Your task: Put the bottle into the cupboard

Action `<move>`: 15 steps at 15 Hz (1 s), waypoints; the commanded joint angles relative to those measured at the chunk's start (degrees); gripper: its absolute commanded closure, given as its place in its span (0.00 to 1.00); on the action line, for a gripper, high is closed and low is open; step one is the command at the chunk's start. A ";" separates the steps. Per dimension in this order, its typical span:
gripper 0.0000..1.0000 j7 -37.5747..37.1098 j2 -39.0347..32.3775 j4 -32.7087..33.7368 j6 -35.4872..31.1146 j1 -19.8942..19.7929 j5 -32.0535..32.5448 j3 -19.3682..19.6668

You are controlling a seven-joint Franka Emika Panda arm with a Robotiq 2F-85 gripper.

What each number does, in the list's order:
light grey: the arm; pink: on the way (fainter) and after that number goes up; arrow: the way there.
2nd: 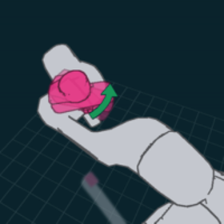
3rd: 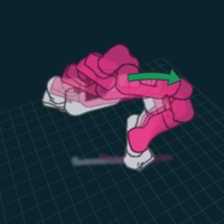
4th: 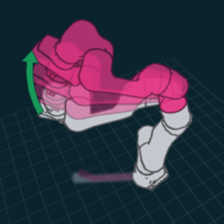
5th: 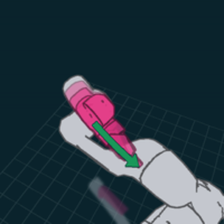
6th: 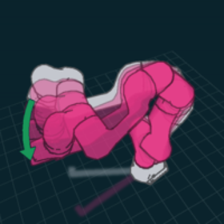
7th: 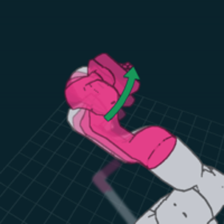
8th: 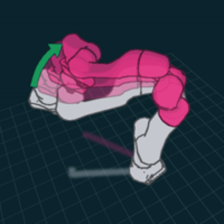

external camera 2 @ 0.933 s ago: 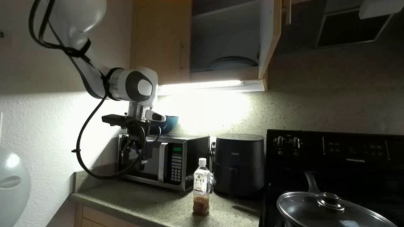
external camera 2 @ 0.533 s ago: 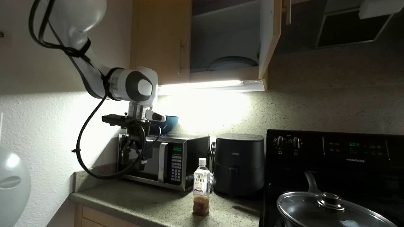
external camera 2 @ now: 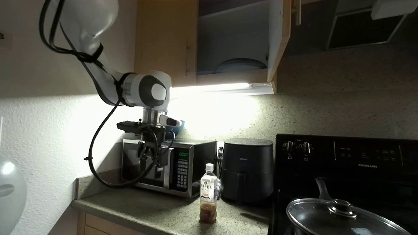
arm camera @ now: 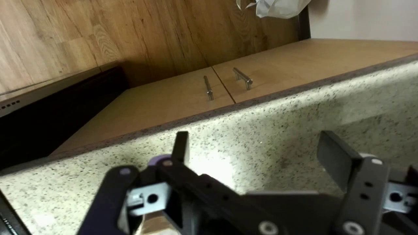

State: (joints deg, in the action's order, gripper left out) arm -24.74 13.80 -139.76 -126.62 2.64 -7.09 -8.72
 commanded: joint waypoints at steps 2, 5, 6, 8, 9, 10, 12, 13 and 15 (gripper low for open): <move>0.00 -6.71 -1.22 0.04 -3.56 -4.05 5.96 2.06; 0.00 -4.93 -1.00 0.09 -2.33 -4.00 5.02 3.22; 0.00 -5.17 -1.00 0.11 -2.33 -4.41 5.22 3.52; 0.00 -5.33 -1.00 0.15 -2.33 -4.55 5.26 3.73; 0.00 -5.54 -1.00 0.16 -2.33 -4.52 5.26 3.69; 0.00 -6.32 -1.16 0.06 -2.87 -4.60 5.74 3.48; 0.00 -8.42 -2.58 0.64 -3.45 -5.44 7.07 3.51; 0.00 -9.82 -3.38 0.88 -3.92 -6.11 8.14 3.71; 0.00 -13.30 -5.11 1.43 -4.15 -7.75 11.35 4.66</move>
State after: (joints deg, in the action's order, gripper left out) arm -33.03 11.73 -139.58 -129.30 -2.86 -0.14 -4.75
